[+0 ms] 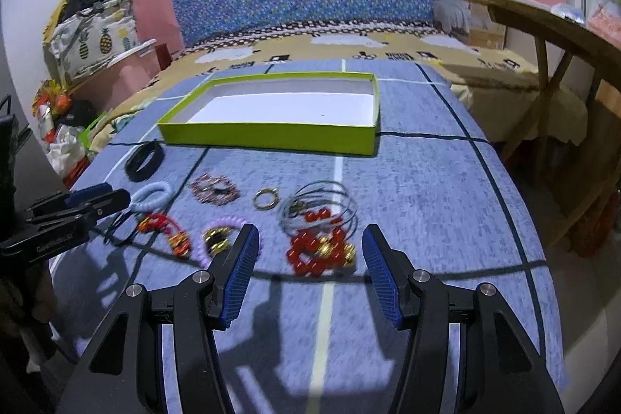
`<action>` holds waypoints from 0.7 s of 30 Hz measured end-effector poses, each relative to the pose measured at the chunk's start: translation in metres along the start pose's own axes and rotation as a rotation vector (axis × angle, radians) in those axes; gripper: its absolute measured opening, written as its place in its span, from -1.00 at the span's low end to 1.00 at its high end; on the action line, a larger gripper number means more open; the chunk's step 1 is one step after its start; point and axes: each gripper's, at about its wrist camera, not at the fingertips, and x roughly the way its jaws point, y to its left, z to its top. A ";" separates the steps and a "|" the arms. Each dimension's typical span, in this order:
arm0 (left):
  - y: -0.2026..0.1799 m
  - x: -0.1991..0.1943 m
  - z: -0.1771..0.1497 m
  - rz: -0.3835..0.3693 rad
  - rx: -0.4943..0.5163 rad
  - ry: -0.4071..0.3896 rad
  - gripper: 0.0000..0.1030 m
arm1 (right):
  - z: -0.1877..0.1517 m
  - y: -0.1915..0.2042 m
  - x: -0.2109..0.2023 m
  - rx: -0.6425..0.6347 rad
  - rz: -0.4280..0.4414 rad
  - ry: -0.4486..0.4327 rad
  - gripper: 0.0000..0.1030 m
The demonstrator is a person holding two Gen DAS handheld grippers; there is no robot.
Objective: Organize jewelry
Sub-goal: 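Grasp the light-blue coiled hair tie with the left tool while the right tool grasps the silver bangles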
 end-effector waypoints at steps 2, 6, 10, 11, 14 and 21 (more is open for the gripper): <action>0.001 0.006 0.004 0.006 -0.001 0.012 -0.19 | 0.007 -0.007 0.006 0.009 0.000 0.011 0.09; 0.001 0.016 0.008 0.009 -0.001 0.047 -0.31 | 0.017 -0.016 0.017 0.030 0.001 0.032 0.01; -0.001 0.025 0.010 0.010 0.006 0.082 -0.44 | 0.025 -0.026 0.031 0.055 0.022 0.079 -0.29; -0.002 0.027 0.010 0.008 0.008 0.091 -0.48 | 0.026 -0.028 0.035 0.056 0.027 0.094 -0.40; -0.003 0.030 0.011 0.007 0.016 0.107 -0.57 | 0.029 -0.028 0.045 0.041 0.042 0.137 -0.54; -0.008 0.032 0.014 0.003 0.053 0.113 -0.81 | 0.030 -0.025 0.048 0.015 0.045 0.144 -0.95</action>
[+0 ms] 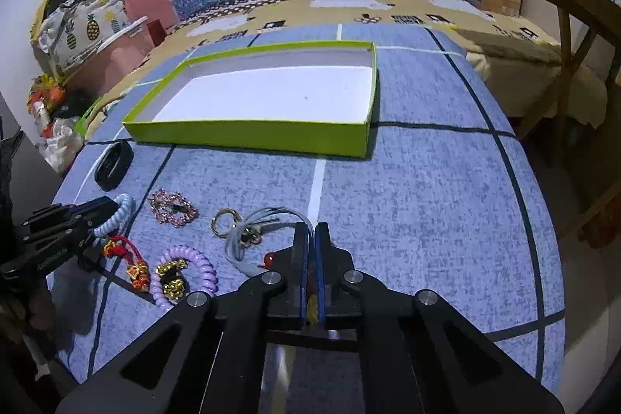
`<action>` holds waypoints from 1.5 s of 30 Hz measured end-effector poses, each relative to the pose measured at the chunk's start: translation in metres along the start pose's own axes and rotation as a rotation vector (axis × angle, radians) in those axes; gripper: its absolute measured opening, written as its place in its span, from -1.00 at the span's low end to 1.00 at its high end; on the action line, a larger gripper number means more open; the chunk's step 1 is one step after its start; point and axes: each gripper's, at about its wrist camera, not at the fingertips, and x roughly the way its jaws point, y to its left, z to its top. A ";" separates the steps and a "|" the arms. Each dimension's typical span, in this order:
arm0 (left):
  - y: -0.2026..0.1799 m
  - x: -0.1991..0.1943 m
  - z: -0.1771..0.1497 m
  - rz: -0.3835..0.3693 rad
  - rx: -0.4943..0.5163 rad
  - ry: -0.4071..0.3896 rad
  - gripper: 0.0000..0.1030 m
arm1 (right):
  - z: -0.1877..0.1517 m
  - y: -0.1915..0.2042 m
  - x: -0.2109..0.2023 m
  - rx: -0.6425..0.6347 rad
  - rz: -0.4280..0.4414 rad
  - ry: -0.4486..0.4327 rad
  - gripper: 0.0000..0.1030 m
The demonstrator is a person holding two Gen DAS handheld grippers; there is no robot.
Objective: Organize jewelry
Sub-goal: 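Grasp the light-blue coiled hair tie with the left tool while the right tool grasps the silver bangles, then carry the blue hair tie and silver bangles over the green box with both tools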
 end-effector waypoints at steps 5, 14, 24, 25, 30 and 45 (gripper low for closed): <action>-0.001 -0.005 0.000 -0.021 0.007 -0.025 -0.81 | 0.002 0.003 -0.008 -0.008 0.001 -0.031 -0.96; 0.000 -0.023 0.008 -0.044 0.011 -0.091 -0.81 | 0.012 0.007 -0.027 -0.010 0.011 -0.106 -0.96; 0.000 -0.029 0.043 -0.038 0.027 -0.154 -0.81 | 0.039 0.010 -0.030 -0.021 0.042 -0.163 -0.96; 0.000 -0.028 0.047 -0.035 0.028 -0.161 -0.81 | 0.043 0.009 -0.029 -0.020 0.046 -0.169 -0.96; 0.007 -0.015 0.074 -0.017 0.028 -0.181 -0.81 | 0.067 0.004 -0.019 -0.014 0.054 -0.194 -0.96; 0.027 0.059 0.146 0.087 0.062 -0.141 -0.81 | 0.137 -0.029 0.062 0.014 -0.004 -0.146 -0.95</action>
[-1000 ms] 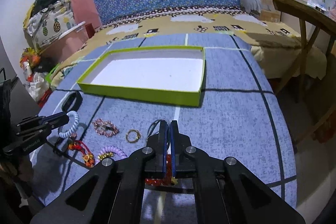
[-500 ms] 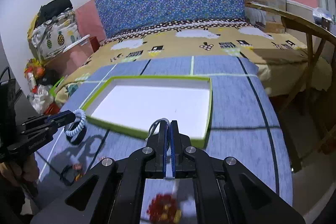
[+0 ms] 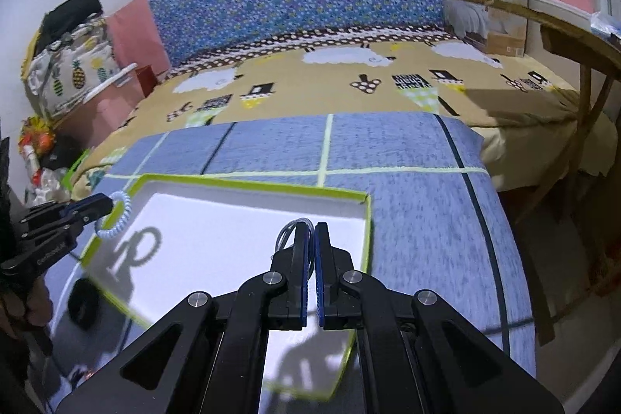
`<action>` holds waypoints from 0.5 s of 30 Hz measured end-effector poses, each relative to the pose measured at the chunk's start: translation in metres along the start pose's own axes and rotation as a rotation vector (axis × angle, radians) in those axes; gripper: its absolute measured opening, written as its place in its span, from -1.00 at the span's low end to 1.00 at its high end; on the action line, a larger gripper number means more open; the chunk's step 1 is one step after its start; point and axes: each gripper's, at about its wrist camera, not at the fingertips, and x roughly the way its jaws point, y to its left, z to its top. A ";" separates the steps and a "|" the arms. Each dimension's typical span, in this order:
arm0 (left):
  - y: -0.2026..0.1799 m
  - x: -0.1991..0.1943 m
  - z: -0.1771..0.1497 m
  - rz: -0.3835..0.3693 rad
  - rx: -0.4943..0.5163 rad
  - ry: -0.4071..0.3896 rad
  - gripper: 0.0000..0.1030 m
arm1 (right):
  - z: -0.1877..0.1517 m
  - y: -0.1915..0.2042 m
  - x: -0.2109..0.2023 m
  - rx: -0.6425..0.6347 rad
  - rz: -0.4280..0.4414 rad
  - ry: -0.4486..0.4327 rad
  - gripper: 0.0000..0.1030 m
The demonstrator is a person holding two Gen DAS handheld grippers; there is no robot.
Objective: Organize jewelry
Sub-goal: 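Carry the blue hair tie and silver bangles over the green box with both tools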
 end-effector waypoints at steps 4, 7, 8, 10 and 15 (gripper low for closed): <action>0.001 0.021 0.007 0.026 0.007 0.032 -0.81 | 0.009 -0.008 0.020 0.013 -0.017 0.019 -0.95; 0.000 0.033 0.009 0.033 0.011 0.053 -0.81 | 0.012 -0.010 0.030 0.012 -0.026 0.034 -0.95; -0.001 0.036 0.008 0.034 0.012 0.061 -0.81 | 0.012 -0.010 0.033 0.010 -0.028 0.042 -0.95; -0.001 0.042 0.007 0.032 0.011 0.072 -0.81 | 0.011 -0.010 0.037 0.004 -0.031 0.051 -0.95; -0.003 0.050 0.004 0.017 -0.005 0.097 -0.80 | 0.009 -0.013 0.043 -0.001 -0.037 0.078 -0.95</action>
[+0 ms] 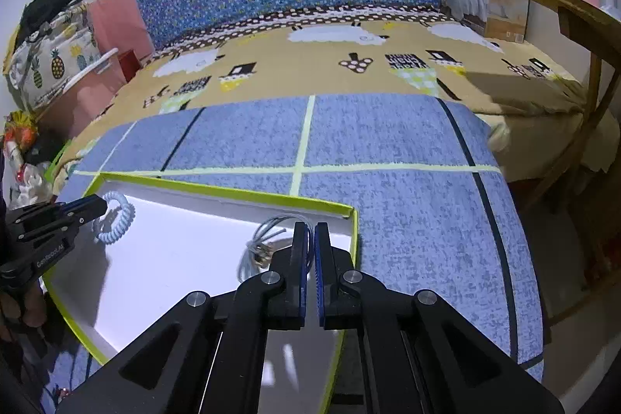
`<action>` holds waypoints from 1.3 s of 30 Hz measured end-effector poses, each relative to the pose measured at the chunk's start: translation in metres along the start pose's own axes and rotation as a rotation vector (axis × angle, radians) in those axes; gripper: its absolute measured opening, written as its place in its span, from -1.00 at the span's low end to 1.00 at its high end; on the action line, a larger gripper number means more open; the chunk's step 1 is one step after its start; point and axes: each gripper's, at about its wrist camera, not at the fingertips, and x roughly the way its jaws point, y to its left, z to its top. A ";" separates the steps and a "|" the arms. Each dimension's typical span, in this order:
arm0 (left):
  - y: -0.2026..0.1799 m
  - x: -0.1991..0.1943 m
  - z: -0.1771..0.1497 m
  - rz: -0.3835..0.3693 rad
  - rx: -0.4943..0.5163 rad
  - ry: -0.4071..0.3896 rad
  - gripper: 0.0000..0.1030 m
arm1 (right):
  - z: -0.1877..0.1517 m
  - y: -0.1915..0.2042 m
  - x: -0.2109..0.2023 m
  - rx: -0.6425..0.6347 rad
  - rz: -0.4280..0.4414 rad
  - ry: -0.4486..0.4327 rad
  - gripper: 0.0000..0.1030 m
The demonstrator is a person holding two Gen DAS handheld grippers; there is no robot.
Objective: Organize jewelry
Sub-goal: 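Carry the blue hair tie and silver bangles over the green box with both tools, then open both tools to drop the hair tie and bangles into the box, then grasp the black cord bracelet with the left tool while the right tool grasps the red bead bracelet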
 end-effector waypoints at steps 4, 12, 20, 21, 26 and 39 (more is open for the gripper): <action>0.001 0.000 -0.001 -0.011 -0.008 0.001 -0.79 | -0.002 -0.003 -0.002 0.004 -0.015 -0.003 -0.69; 0.005 -0.020 -0.006 -0.056 -0.039 -0.037 -0.51 | -0.008 0.000 -0.022 0.008 0.005 -0.040 -0.61; 0.007 -0.071 -0.032 -0.094 -0.046 -0.114 -0.49 | -0.036 0.013 -0.072 -0.004 0.061 -0.099 -0.60; 0.007 -0.079 -0.037 -0.099 -0.045 -0.129 -0.49 | -0.042 0.015 -0.080 -0.007 0.069 -0.106 -0.60; 0.005 -0.116 -0.065 -0.116 -0.044 -0.188 -0.49 | -0.070 0.023 -0.115 -0.010 0.102 -0.146 -0.60; 0.004 -0.180 -0.136 -0.120 -0.051 -0.292 -0.49 | -0.144 0.046 -0.175 -0.042 0.103 -0.190 -0.29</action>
